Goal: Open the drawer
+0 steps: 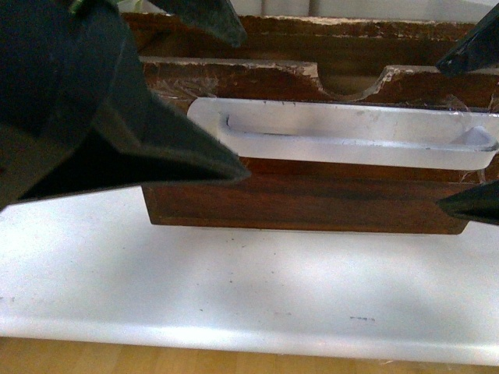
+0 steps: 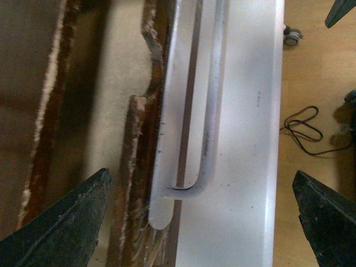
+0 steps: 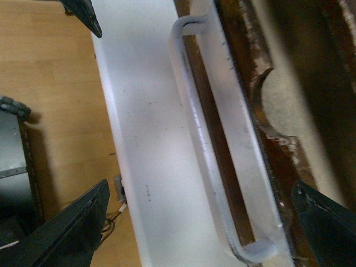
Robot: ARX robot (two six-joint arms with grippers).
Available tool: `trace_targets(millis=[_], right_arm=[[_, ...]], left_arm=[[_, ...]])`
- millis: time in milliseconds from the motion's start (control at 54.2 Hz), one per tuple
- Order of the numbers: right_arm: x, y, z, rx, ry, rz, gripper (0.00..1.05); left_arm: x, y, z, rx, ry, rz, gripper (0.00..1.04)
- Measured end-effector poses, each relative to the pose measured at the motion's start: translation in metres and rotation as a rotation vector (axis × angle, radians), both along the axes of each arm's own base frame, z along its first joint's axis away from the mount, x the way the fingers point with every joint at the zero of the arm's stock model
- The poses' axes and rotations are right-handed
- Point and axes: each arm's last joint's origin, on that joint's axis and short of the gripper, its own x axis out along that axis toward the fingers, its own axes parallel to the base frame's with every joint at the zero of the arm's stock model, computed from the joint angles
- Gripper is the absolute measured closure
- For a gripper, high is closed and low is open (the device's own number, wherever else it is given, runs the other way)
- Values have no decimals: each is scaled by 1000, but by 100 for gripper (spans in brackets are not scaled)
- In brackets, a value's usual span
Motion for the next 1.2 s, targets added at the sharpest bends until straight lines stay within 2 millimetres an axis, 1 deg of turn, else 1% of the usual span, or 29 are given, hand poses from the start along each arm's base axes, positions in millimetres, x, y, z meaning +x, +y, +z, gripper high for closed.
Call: trace_targets(millis=[92, 203, 351, 388, 480, 609, 646, 702, 776, 868, 923, 979, 1089, 1200], right_arm=[[-3, -5, 10, 28, -59, -25, 9], [-9, -13, 21, 69, -128, -72, 9], [-19, -23, 25, 118, -202, -130, 9], [-23, -27, 26, 137, -243, -160, 9], [-30, -33, 27, 171, -291, -199, 9], [-45, -45, 24, 237, -381, -292, 9], [-48, -47, 22, 250, -398, -315, 9], [-58, -53, 15, 295, -449, -394, 9], [-68, -56, 7, 339, -471, -450, 9], [-86, -61, -13, 412, -499, -559, 9], [-93, -63, -21, 455, -500, -613, 9], [-102, -64, -33, 505, -498, -677, 9], [-120, -65, -55, 582, -486, -789, 9], [-127, -67, -63, 631, -492, -827, 9]], left_arm=[[-4, 7, 6, -42, -19, 23, 6], [-6, 20, 13, -103, -76, 91, 6], [-10, 38, 19, -168, -165, 181, 6], [-12, 46, 19, -194, -192, 224, 6], [-15, 57, 17, -220, -234, 287, 6], [-28, 76, 8, -273, -280, 406, 6], [-32, 81, 6, -295, -288, 452, 6], [-38, 90, 1, -354, -280, 523, 6], [-44, 101, -6, -435, -265, 647, 6], [-58, 115, -25, -556, -213, 832, 6], [-66, 117, -35, -604, -196, 892, 6], [-77, 118, -47, -669, -161, 966, 6], [-97, 120, -67, -746, -114, 1070, 6], [-113, 120, -81, -815, -58, 1122, 6]])
